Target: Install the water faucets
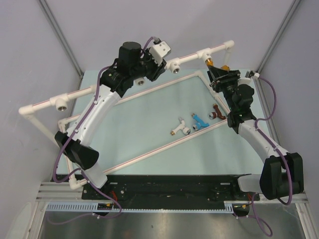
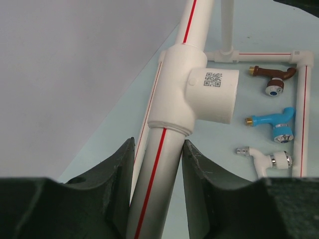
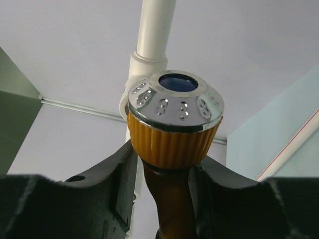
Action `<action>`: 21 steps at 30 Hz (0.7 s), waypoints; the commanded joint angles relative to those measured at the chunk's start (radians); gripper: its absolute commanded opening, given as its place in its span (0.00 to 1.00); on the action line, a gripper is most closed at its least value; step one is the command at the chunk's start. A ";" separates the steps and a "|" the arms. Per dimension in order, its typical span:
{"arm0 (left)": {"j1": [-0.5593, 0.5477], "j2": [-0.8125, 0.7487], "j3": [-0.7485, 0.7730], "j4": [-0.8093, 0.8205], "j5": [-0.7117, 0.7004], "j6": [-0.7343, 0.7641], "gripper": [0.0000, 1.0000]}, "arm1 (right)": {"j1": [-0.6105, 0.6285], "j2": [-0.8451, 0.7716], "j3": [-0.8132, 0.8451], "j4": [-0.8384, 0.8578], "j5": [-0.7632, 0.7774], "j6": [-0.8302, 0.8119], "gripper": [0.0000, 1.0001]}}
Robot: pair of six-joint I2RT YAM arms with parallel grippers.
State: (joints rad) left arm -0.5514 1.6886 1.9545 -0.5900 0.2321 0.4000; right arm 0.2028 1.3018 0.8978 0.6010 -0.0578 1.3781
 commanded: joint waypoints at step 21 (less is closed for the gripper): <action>-0.093 -0.010 -0.034 -0.225 0.113 -0.165 0.00 | -0.008 -0.162 0.010 -0.109 0.045 -0.582 0.00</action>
State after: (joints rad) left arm -0.5755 1.6844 1.9541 -0.5976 0.2443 0.3927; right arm 0.2008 1.1893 0.8967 0.4797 -0.0666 1.0328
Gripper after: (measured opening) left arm 0.432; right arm 0.323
